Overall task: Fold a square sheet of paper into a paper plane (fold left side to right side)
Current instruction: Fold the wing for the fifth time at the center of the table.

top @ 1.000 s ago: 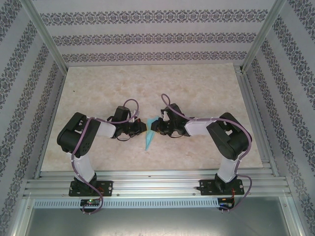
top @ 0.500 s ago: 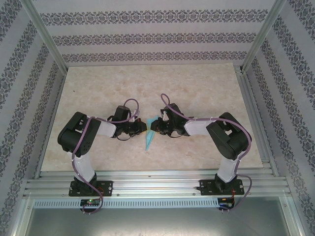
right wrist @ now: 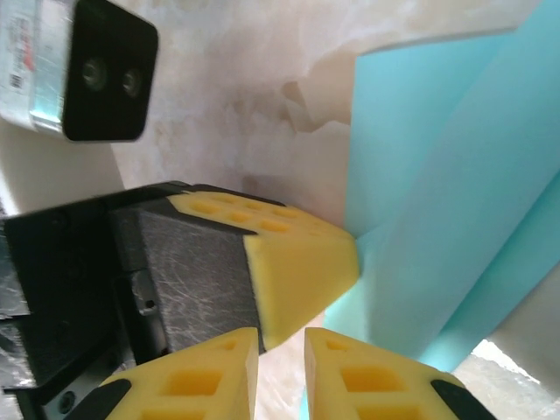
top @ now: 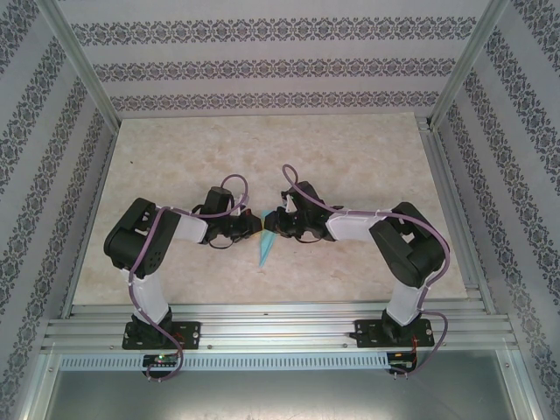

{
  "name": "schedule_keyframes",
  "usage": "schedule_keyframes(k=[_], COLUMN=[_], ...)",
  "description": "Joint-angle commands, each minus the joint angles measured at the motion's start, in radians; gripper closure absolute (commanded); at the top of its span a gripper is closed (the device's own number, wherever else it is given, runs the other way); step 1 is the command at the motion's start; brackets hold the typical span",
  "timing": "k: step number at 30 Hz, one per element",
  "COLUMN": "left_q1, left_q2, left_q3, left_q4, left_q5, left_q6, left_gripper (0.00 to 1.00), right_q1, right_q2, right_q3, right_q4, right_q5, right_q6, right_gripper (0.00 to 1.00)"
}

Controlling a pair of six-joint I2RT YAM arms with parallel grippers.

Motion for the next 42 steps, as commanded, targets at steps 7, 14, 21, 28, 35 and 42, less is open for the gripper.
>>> schedule_keyframes(k=[7, 14, 21, 28, 35, 42], left_q1=[0.008, 0.006, -0.005, -0.021, -0.029, -0.027], left_q2=[0.031, 0.039, 0.045, 0.033, 0.027, 0.032], left_q3=[0.025, 0.014, 0.017, 0.015, 0.027, 0.023], left_q4=[0.022, 0.038, 0.047, 0.063, 0.020, 0.035], left_q5=[-0.043, -0.021, 0.008, 0.037, 0.010, -0.026], left_q6=[0.009, 0.011, 0.034, 0.055, 0.073, 0.037], left_gripper=[1.00, 1.00, 1.00, 1.00, 1.00, 1.00], right_q1=[0.007, 0.005, 0.004, -0.011, -0.009, -0.010], right_q2=[0.041, 0.041, 0.000, -0.048, -0.029, -0.021], right_q3=[0.018, 0.004, -0.006, -0.036, -0.032, -0.043], right_q4=[0.043, 0.040, 0.050, 0.046, 0.043, 0.050], right_q5=[-0.013, -0.006, 0.004, 0.031, 0.019, 0.026], right_q6=[0.002, 0.006, 0.002, -0.008, -0.001, 0.007], right_gripper=[0.79, 0.79, 0.78, 0.78, 0.78, 0.78])
